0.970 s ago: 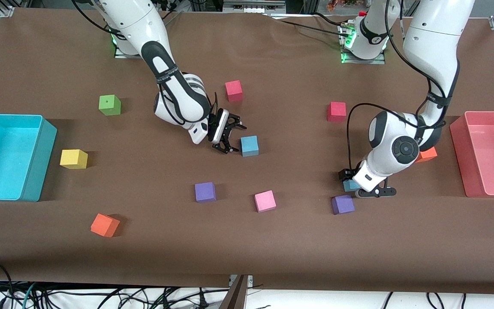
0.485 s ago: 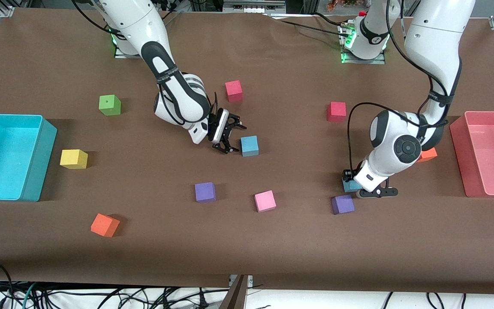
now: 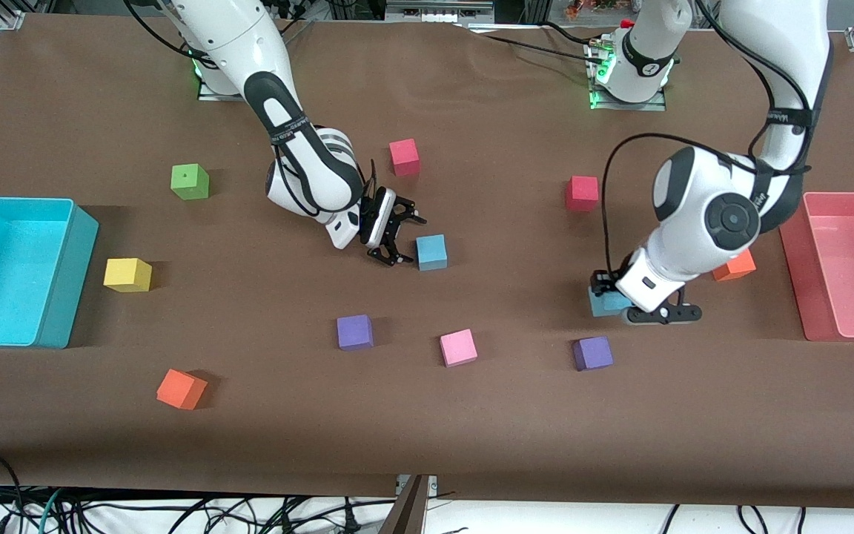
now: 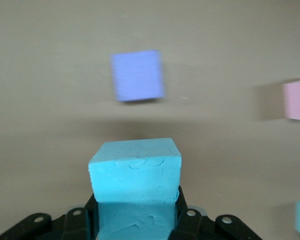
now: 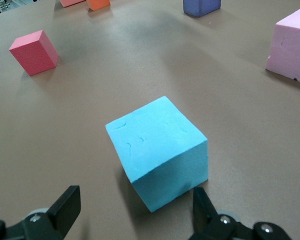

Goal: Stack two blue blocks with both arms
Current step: 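Lift the cube with the left gripper over the first light-blue cube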

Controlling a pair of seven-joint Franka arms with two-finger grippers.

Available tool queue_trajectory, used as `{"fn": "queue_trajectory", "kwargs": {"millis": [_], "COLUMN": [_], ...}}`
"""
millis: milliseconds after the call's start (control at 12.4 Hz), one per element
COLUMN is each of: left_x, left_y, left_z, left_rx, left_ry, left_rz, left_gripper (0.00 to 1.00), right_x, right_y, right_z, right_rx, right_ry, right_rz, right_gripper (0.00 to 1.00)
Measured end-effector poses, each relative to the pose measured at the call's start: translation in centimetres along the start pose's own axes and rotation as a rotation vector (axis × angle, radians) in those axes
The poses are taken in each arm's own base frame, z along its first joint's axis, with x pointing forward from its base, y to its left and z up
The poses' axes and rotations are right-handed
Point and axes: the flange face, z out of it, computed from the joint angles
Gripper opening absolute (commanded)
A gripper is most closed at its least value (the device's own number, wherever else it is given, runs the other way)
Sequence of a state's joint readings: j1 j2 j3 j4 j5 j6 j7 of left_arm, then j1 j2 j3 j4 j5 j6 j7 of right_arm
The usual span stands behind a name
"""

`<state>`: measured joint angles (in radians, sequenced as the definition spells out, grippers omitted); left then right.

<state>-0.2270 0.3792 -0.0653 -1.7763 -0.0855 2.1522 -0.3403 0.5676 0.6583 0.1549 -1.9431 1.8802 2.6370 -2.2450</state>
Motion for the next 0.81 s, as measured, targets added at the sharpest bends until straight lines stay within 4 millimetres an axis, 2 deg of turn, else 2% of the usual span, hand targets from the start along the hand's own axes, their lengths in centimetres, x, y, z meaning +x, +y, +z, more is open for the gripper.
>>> {"fn": "queue_trajectory", "kwargs": {"millis": [243,404,647,809], "left_x": [-2.9,-5.2,-8.0,-9.1], "left_y": [9.1,14.7,22.2,25.3], "left_z": [-2.2,-2.1,0.6,3.4], "left_rx": [-0.016,-0.009,0.0,0.02], "left_ry": [-0.001,-0.022,-0.037,-0.043], "left_rz": [-0.065,-0.106,-0.167,-0.183], "left_gripper": [0.0,0.0,0.0,0.0], "right_x": [0.0,0.1,0.1,0.1], "right_y": [0.0,0.0,0.0,0.0], "right_z": [0.0,0.0,0.1,0.1], "right_rx": [0.0,0.004,0.006,0.007], "right_ry": [0.001,0.005,0.007,0.008], "right_rz": [0.0,0.0,-0.001,-0.001], "right_gripper": [0.99,0.99,0.99,0.99]}}
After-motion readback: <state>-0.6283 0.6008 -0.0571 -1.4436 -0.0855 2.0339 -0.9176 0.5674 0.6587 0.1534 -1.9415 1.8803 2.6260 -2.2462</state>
